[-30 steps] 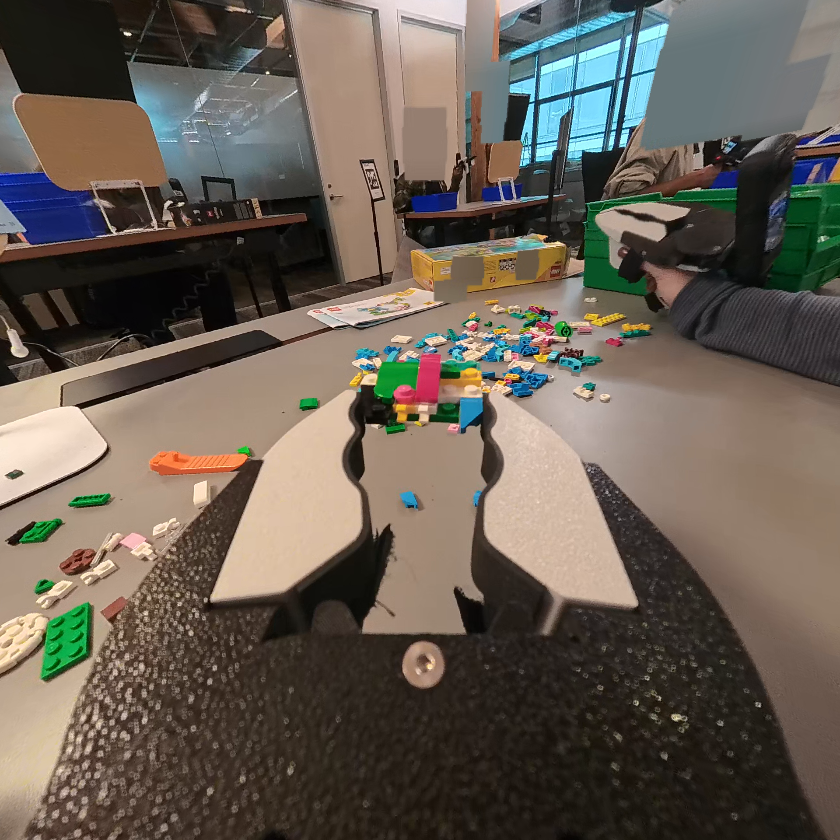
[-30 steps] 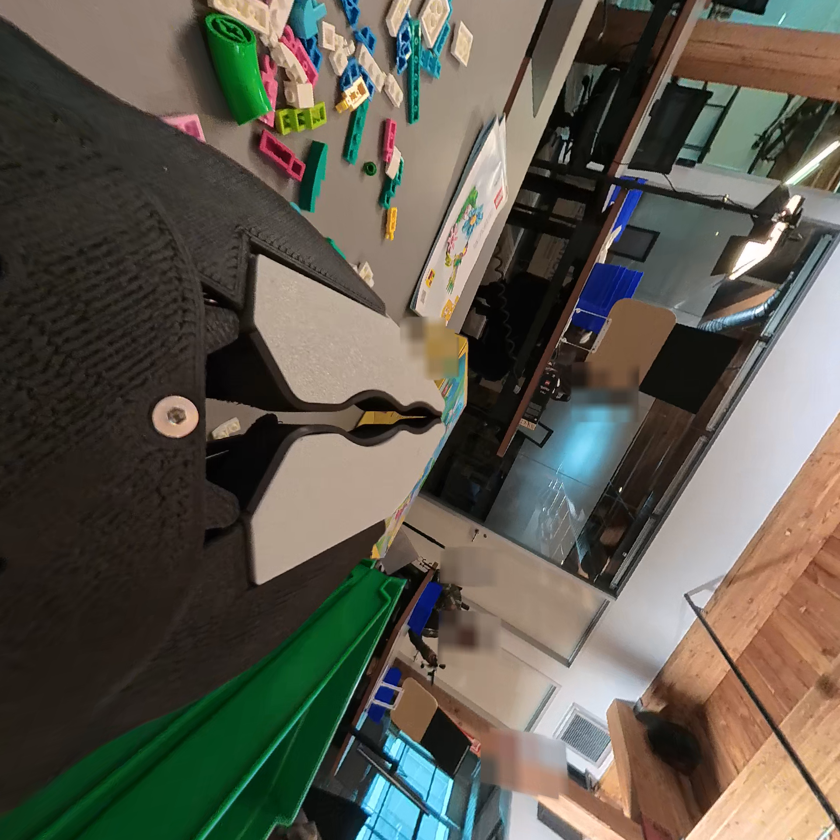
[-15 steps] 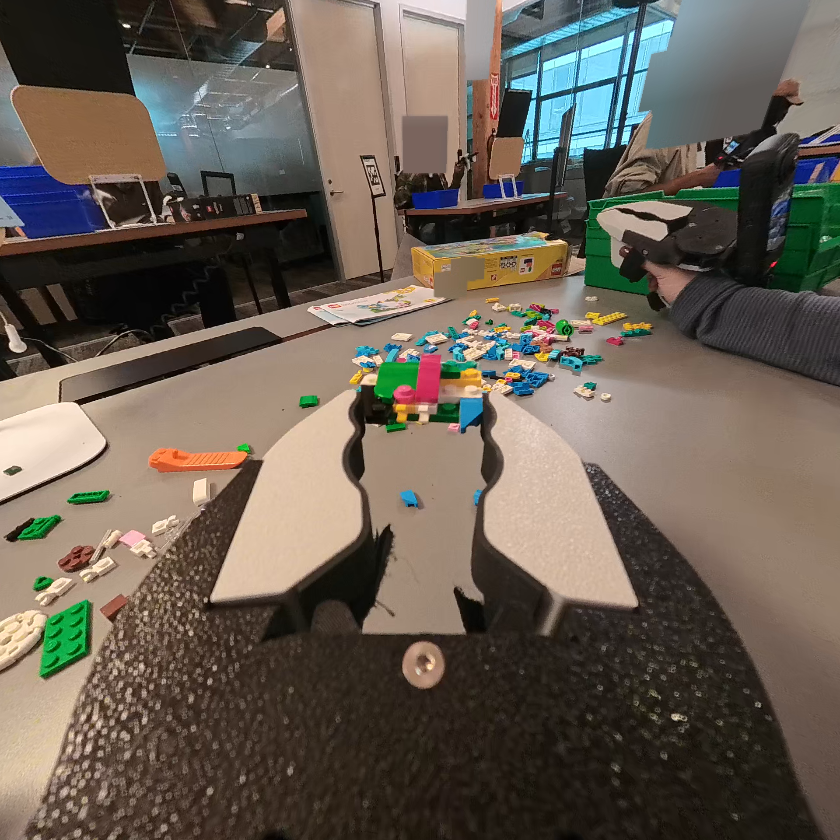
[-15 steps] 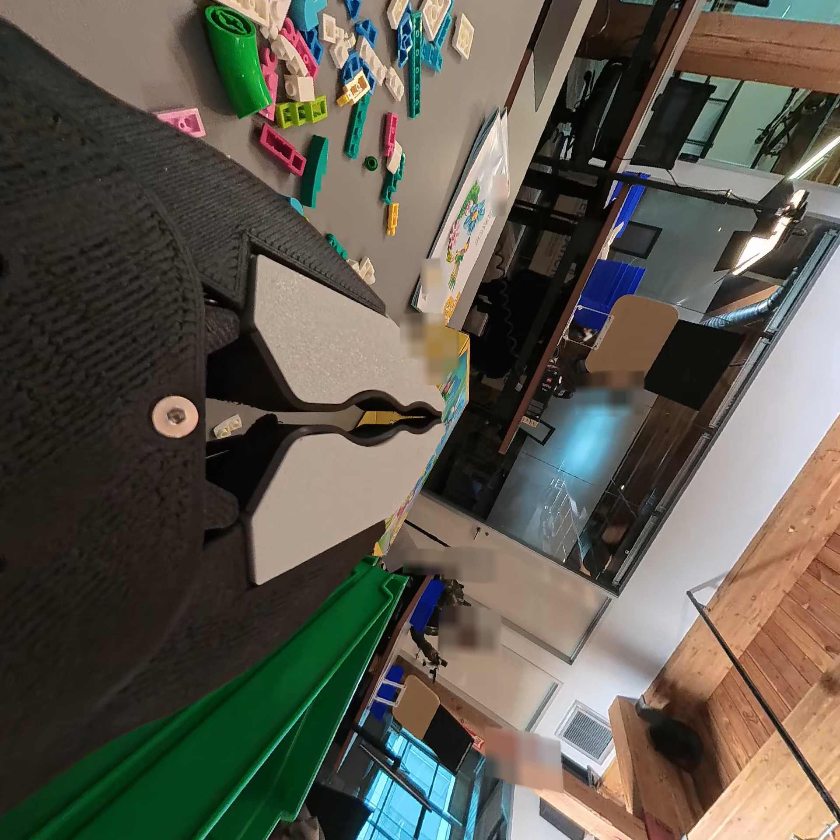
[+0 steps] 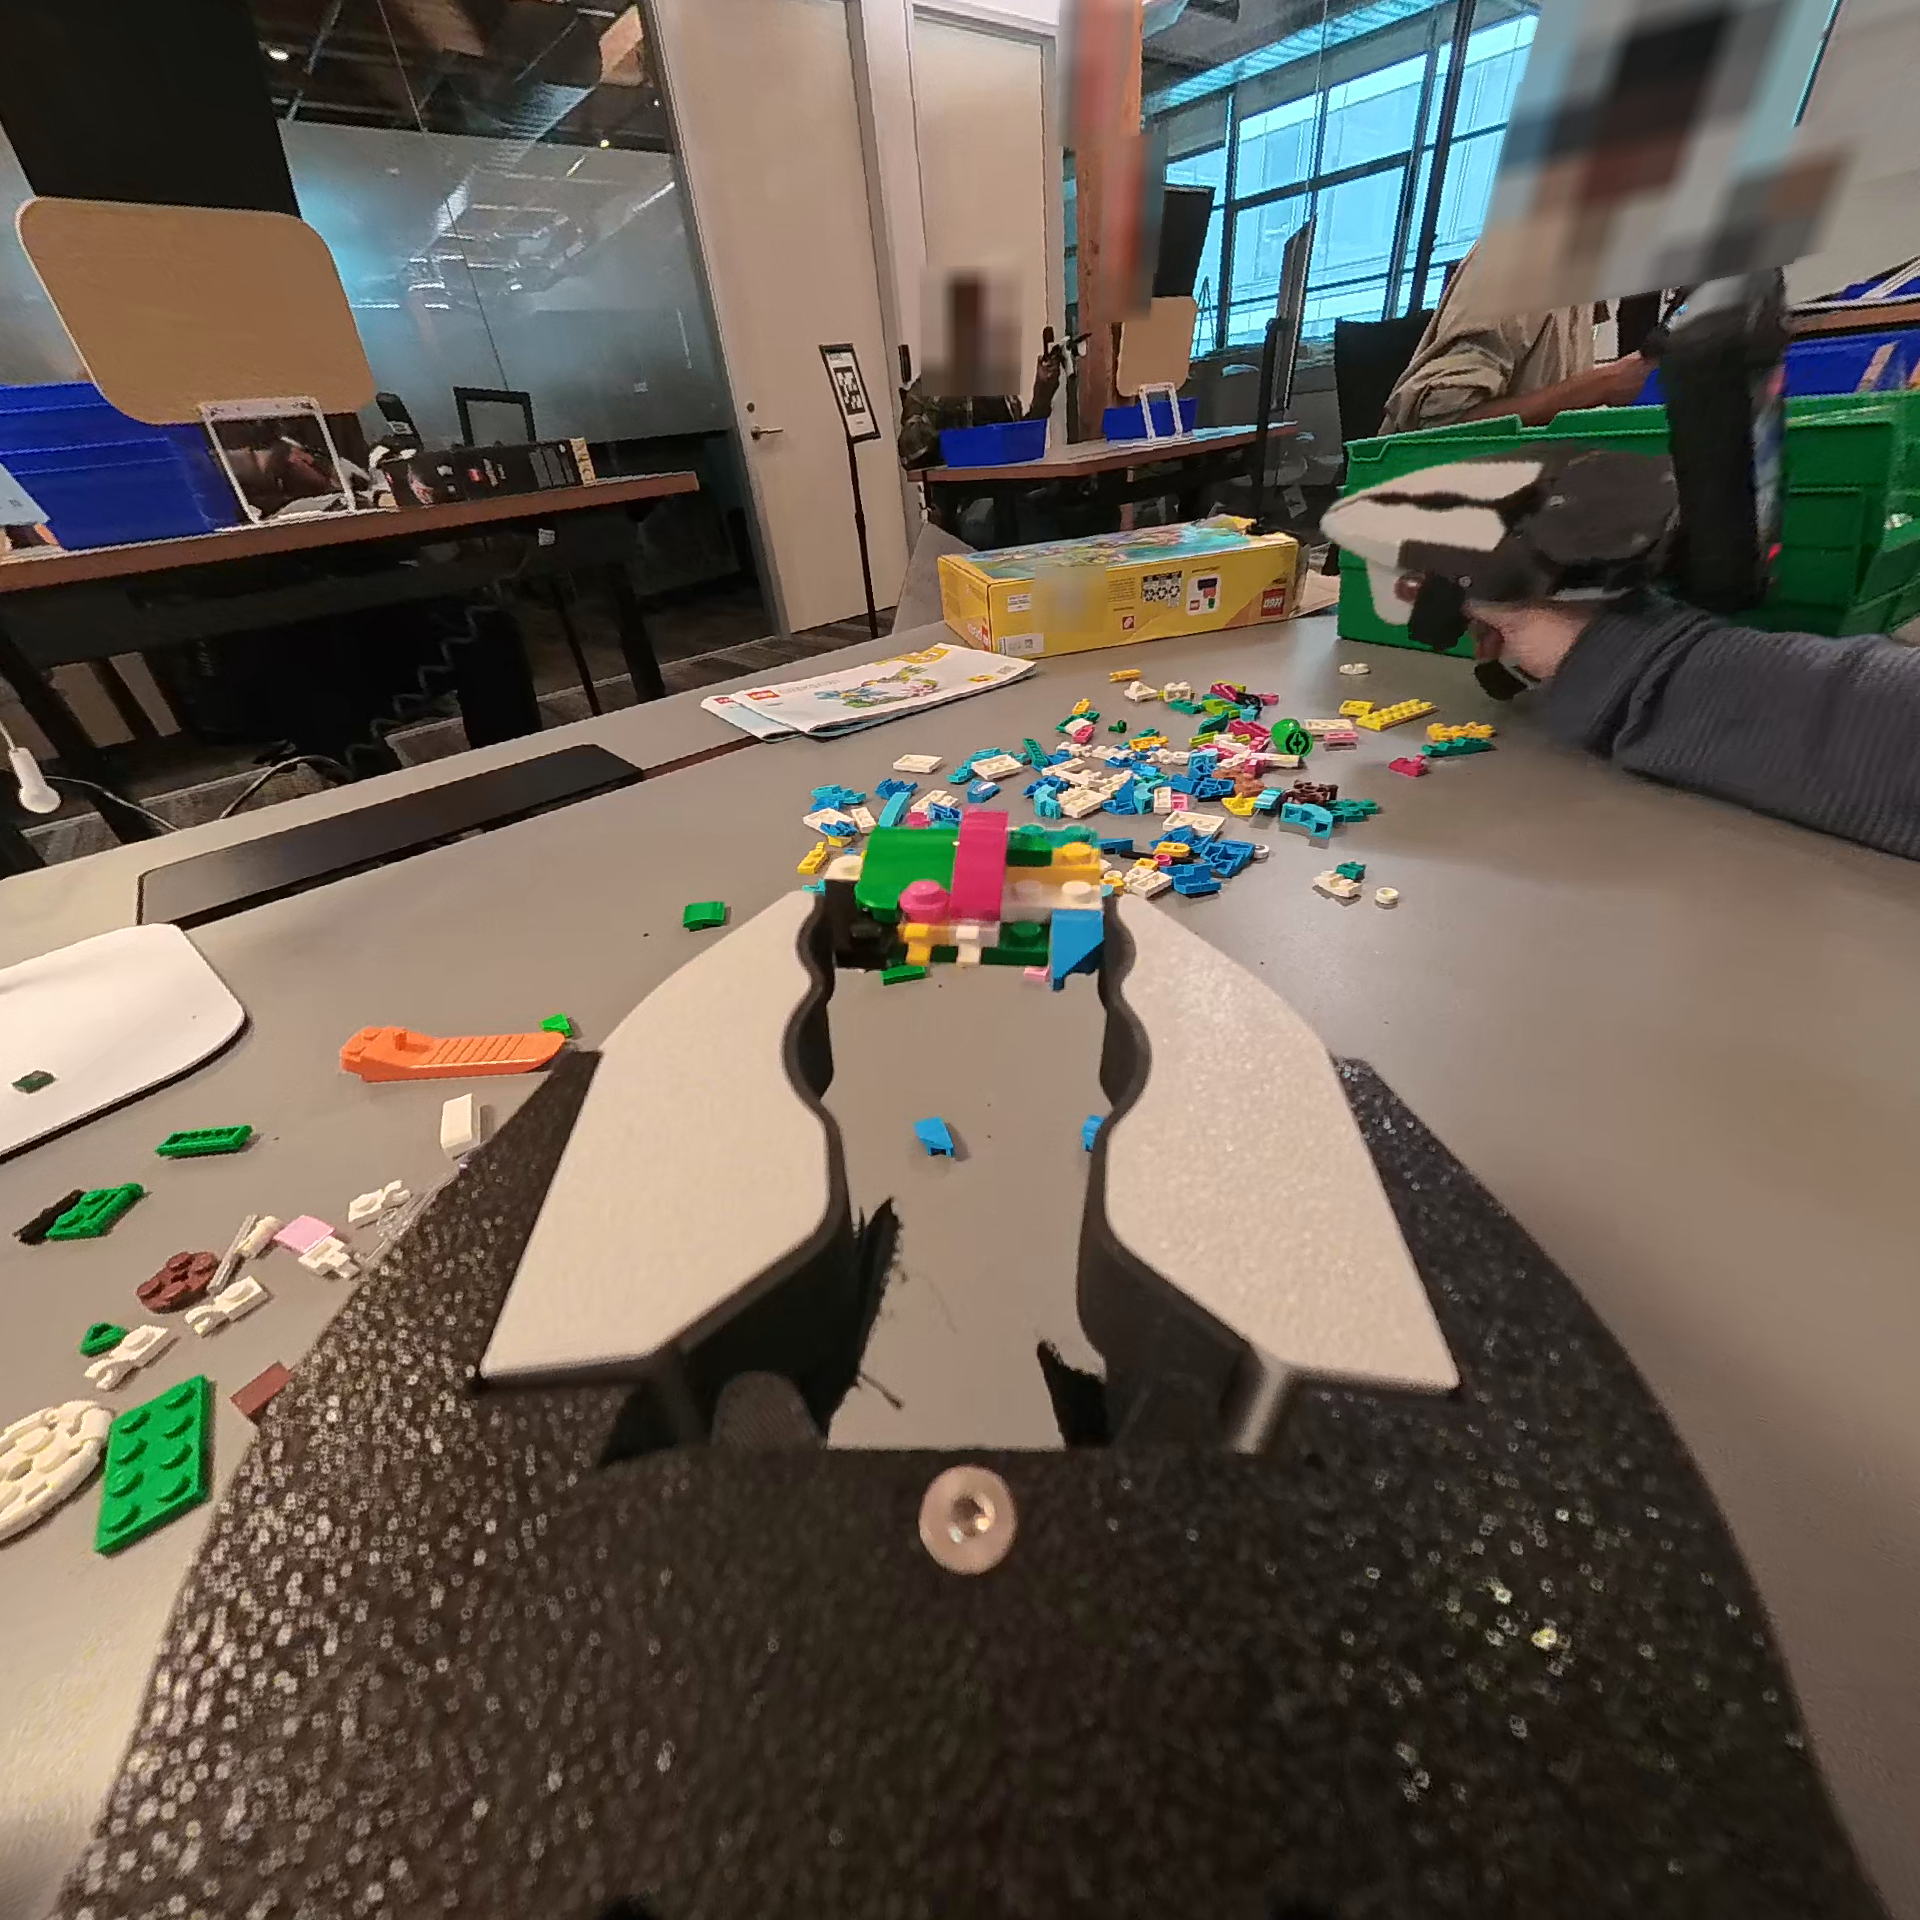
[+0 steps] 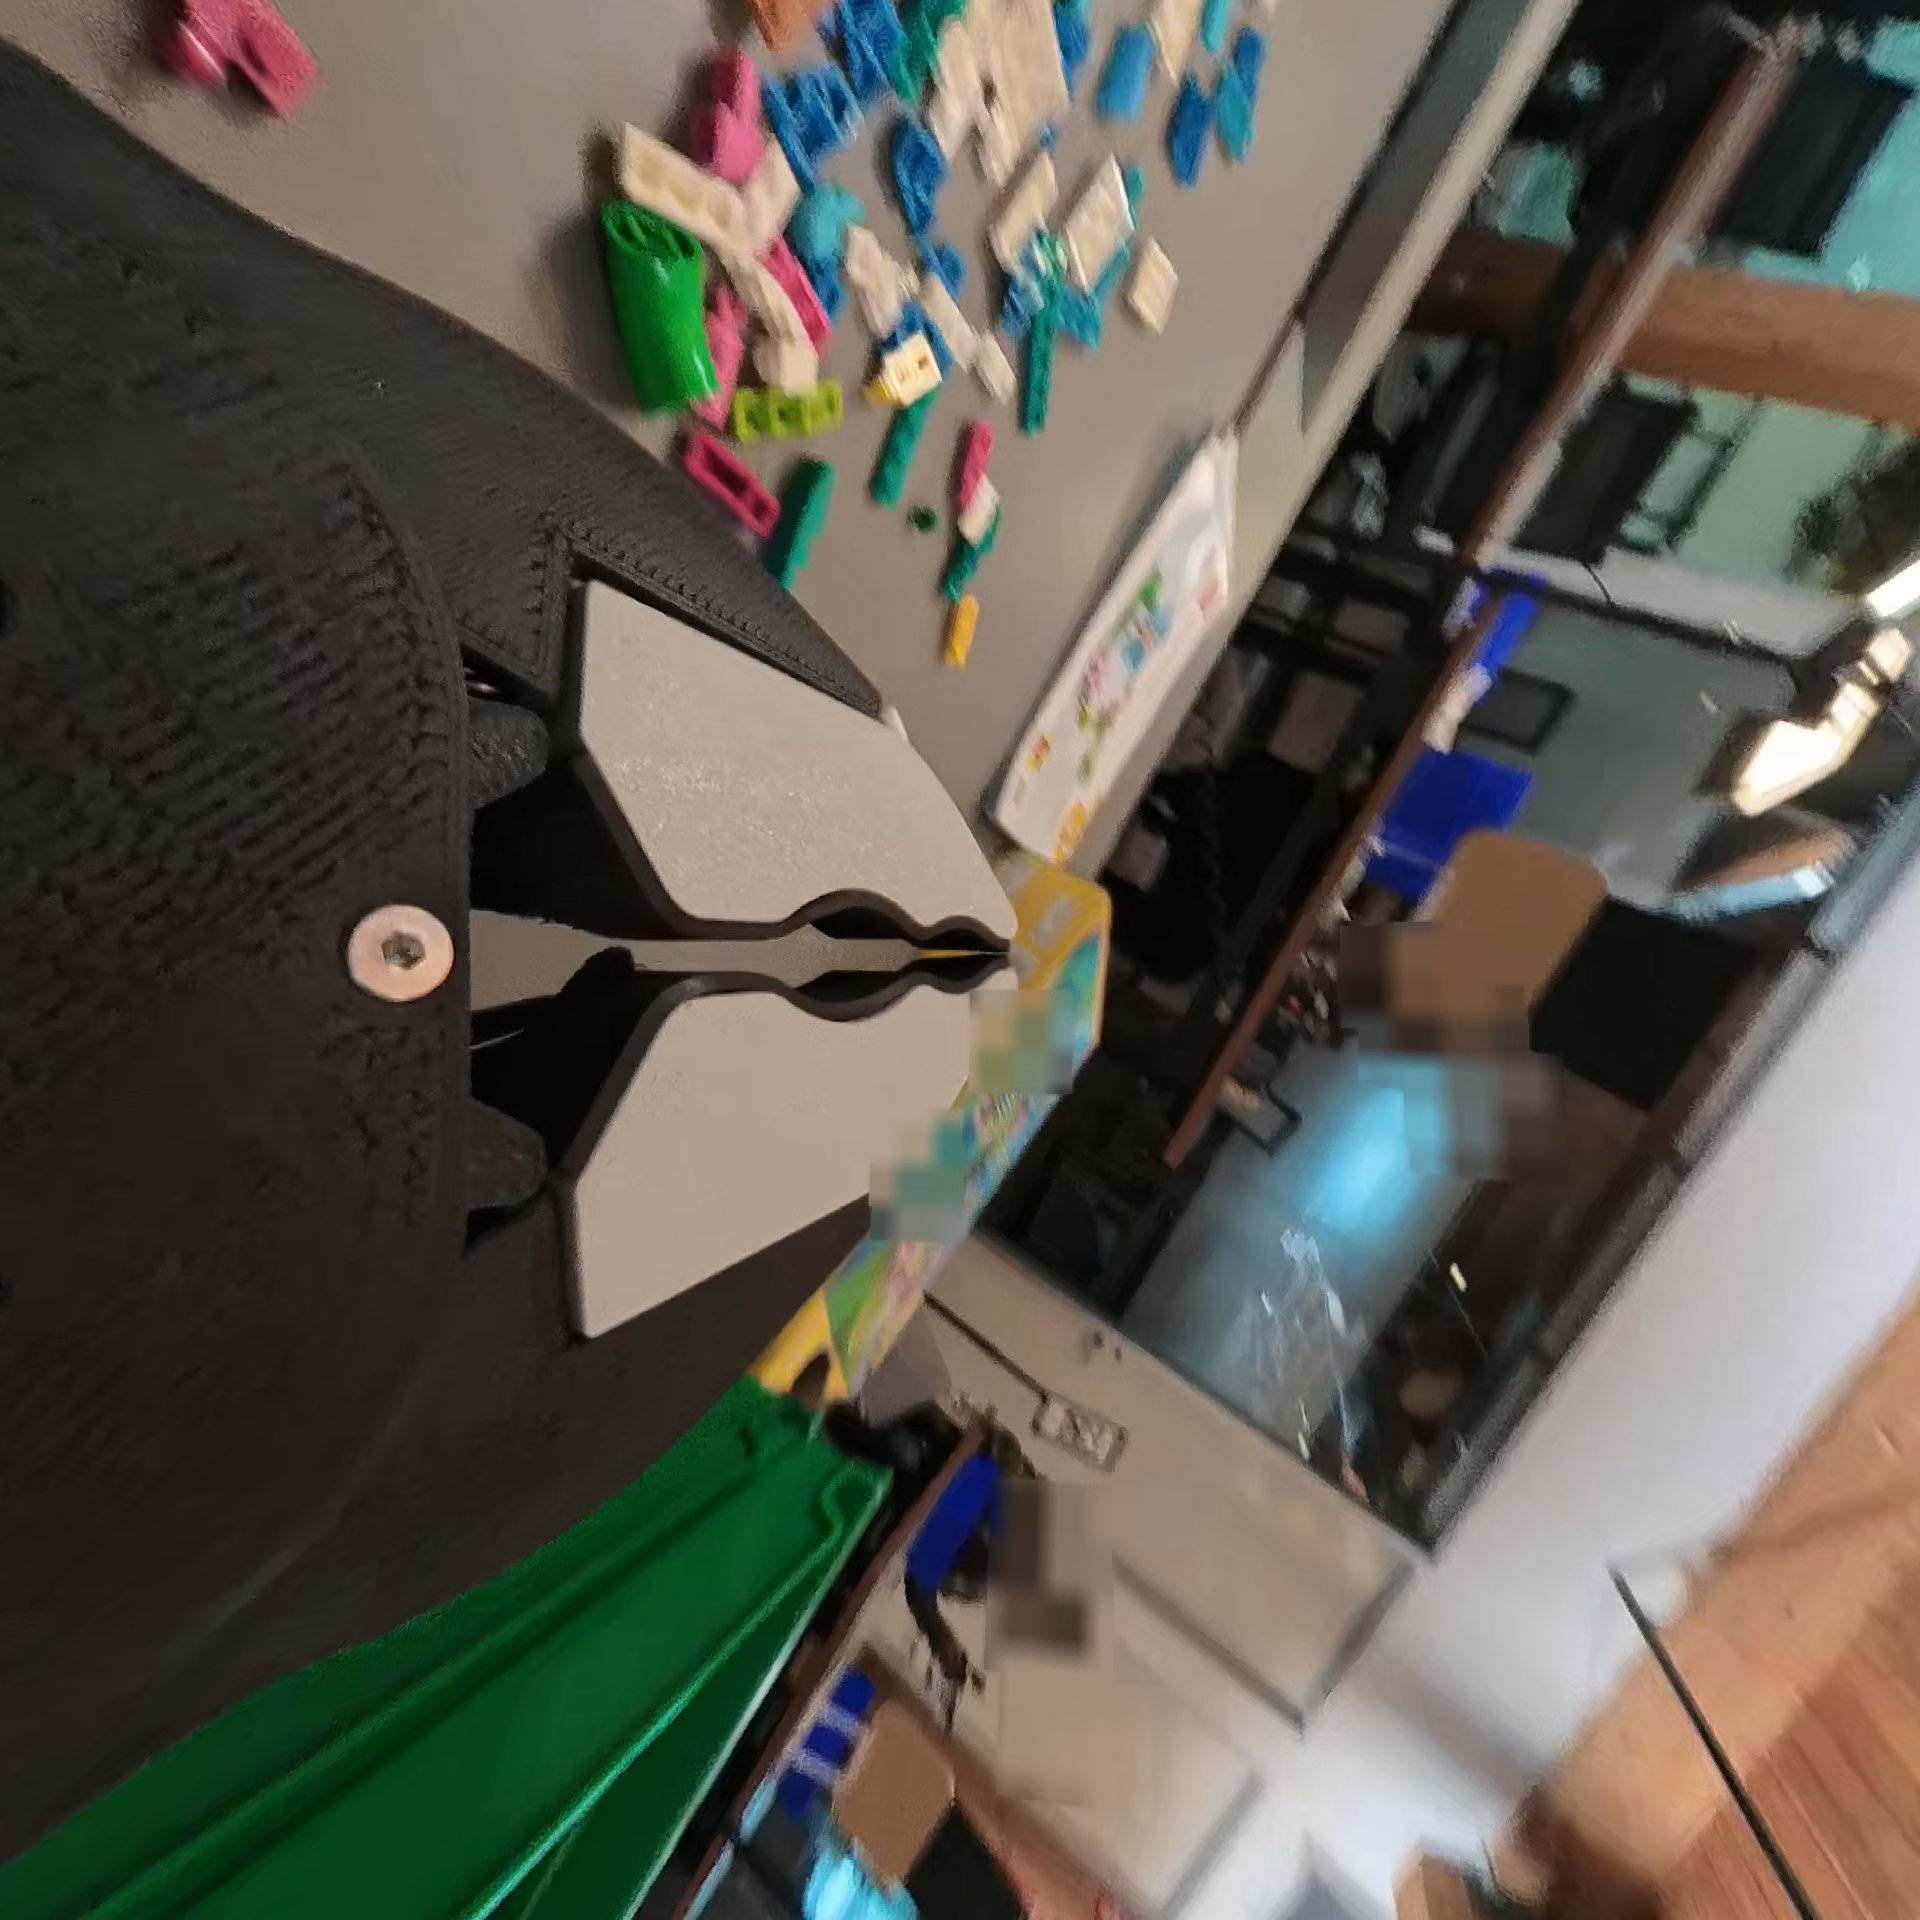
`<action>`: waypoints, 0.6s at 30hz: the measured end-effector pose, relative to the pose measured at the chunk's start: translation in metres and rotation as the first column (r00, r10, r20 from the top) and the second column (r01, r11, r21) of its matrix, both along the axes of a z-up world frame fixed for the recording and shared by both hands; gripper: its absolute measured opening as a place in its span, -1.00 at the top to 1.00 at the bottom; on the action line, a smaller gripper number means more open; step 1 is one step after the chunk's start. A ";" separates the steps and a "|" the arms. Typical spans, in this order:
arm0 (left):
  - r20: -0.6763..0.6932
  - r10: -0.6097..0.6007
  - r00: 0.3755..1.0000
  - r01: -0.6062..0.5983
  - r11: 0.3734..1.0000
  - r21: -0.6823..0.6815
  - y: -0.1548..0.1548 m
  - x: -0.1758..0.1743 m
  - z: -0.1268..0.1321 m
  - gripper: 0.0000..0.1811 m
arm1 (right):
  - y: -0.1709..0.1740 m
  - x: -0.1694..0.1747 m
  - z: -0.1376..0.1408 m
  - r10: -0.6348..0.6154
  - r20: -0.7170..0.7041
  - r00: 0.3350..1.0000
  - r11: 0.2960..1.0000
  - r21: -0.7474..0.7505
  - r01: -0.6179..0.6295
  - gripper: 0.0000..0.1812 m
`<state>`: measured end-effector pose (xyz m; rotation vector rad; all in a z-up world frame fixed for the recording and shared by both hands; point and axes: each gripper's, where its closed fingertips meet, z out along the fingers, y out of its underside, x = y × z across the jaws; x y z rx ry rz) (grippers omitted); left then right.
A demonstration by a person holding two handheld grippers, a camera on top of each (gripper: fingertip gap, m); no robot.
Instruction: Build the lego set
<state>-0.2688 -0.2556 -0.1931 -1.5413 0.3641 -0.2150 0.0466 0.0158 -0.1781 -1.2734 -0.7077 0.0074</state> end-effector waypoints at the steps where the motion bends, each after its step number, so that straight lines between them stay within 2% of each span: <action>1: 0.000 0.001 1.000 -0.001 1.000 -0.002 0.000 0.000 0.000 0.46 | -0.001 -0.009 -0.007 0.051 0.024 0.998 0.996 -0.080 -0.049 1.00; 3: 0.001 0.002 1.000 -0.002 1.000 -0.008 0.001 0.000 -0.001 0.46 | -0.004 -0.025 -0.008 0.146 -0.006 0.989 0.966 -0.215 -0.144 0.98; 5: 0.002 0.002 1.000 -0.002 1.000 -0.009 0.001 -0.001 -0.001 0.46 | -0.002 -0.042 -0.008 0.249 -0.057 0.967 0.887 -0.387 -0.251 0.99; 6: 0.002 0.002 1.000 -0.002 1.000 -0.009 0.001 0.000 -0.001 0.46 | -0.001 -0.050 -0.014 0.298 -0.065 0.952 0.812 -0.507 -0.289 0.99; 8: -0.002 0.001 1.000 -0.001 1.000 -0.011 0.001 0.000 -0.001 0.46 | -0.003 -0.067 -0.030 0.383 -0.056 0.922 0.617 -0.727 -0.301 0.91; 10: -0.006 0.000 1.000 0.000 1.000 -0.013 0.001 0.000 -0.002 0.46 | -0.010 -0.077 -0.051 0.469 0.018 0.883 0.438 -0.873 -0.215 0.84; 12: -0.010 -0.004 1.000 0.004 1.000 -0.015 0.001 0.001 -0.002 0.46 | -0.019 -0.075 -0.078 0.559 0.174 0.811 0.330 -0.944 -0.025 0.83; 14: -0.011 -0.006 1.000 0.006 1.000 -0.015 0.001 0.002 -0.002 0.46 | -0.022 -0.070 -0.096 0.613 0.304 0.729 0.296 -0.944 0.145 0.78; 15: -0.010 -0.006 1.000 0.006 1.000 -0.014 0.001 0.001 -0.002 0.46 | -0.023 -0.071 -0.100 0.629 0.333 0.702 0.290 -0.939 0.186 0.78; 18: -0.008 -0.009 1.000 0.009 1.000 -0.014 0.001 0.001 -0.002 0.46 | -0.021 -0.081 -0.103 0.636 0.342 0.692 0.258 -0.939 0.226 0.79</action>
